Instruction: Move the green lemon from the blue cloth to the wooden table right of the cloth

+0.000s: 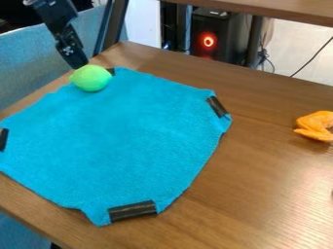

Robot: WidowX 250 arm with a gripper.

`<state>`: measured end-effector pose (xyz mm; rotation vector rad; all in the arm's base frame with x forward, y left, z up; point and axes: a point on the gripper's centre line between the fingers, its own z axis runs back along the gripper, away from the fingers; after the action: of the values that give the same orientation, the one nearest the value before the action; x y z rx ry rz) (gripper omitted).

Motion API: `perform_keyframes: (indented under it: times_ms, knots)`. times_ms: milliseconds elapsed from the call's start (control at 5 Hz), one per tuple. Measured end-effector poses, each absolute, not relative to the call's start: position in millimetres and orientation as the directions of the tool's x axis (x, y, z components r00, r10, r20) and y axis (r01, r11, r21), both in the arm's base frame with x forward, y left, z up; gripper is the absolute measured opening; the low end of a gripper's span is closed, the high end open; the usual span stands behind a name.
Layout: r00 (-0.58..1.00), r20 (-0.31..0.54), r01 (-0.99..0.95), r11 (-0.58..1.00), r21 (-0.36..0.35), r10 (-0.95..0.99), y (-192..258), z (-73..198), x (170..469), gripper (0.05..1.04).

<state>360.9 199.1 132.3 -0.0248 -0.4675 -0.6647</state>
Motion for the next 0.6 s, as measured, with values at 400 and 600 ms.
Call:
perform_keyframes:
  times_ms: [400, 600]
  knots:
    - [0.673, 0.416, 0.629, 0.769, 0.112, -0.611, 191.8, 123.7, 376.1, 1.001]
    - [0.662, 0.412, 0.641, 0.758, 0.121, -0.626, 190.0, 124.7, 380.1, 1.0]
